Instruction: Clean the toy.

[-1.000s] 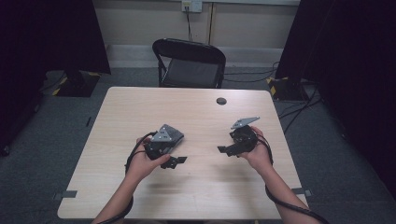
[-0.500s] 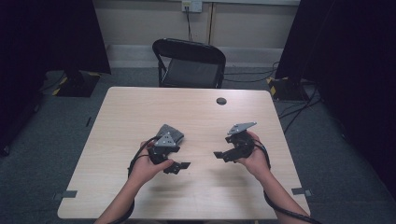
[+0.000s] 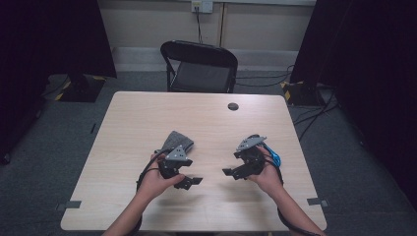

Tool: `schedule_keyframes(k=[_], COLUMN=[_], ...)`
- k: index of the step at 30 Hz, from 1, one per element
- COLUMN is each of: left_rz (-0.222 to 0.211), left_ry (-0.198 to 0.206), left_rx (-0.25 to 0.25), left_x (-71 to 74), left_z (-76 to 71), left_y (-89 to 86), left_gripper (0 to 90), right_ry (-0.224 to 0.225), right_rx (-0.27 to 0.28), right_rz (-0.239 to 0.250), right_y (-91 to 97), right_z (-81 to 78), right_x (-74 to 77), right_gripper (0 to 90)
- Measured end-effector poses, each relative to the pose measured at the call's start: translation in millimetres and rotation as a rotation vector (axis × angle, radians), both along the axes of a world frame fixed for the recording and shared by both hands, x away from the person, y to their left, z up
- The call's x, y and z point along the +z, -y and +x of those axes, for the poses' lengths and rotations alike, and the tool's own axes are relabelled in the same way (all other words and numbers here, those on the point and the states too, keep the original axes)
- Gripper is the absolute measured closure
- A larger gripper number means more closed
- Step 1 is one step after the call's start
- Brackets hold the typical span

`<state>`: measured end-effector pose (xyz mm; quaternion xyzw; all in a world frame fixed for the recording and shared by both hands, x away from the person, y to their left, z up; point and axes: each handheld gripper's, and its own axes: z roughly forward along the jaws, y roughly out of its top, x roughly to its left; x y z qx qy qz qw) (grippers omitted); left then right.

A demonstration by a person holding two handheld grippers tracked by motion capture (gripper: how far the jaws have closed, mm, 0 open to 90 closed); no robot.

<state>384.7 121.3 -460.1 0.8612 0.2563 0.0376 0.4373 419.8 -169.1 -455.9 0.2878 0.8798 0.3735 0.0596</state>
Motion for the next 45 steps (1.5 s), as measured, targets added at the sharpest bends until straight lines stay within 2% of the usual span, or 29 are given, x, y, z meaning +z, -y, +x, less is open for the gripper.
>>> schedule_keyframes(k=[7, 10, 12, 23, 37, 45], left_rz=[-0.001, -0.007, -0.010, -0.005, 0.035, 0.043], left_ry=[-0.001, -0.003, -0.006, -0.009, 0.000, -0.003], left_rx=[-0.001, 0.000, -0.003, -0.031, -0.064, -0.079], left_x=[-2.6, -4.2, -5.7, -8.9, -12.5, -17.3], left_z=[-0.7, -1.4, -2.1, -6.9, -16.5, -24.7], left_y=[-0.9, -0.8, -1.0, 1.8, 3.4, 1.1], left_gripper=[20.4, 20.4, 20.5, 20.3, 20.4, 20.4], right_ry=[-0.015, -0.015, 0.000, -0.009, -0.014, -0.014], right_rx=[0.013, 0.021, 0.024, 0.049, 0.057, 0.052], right_rz=[0.007, -0.002, -0.026, -0.015, -0.017, -0.020], right_y=[0.7, 0.3, -0.9, 0.5, 11.0, 19.4], right_z=[-7.6, -10.8, -13.9, -23.5, -35.8, -40.7], right_x=[-8.2, -10.5, -11.7, -16.7, -20.9, -24.0], right_gripper=[15.0, 15.0, 15.0, 14.9, 14.9, 14.8])
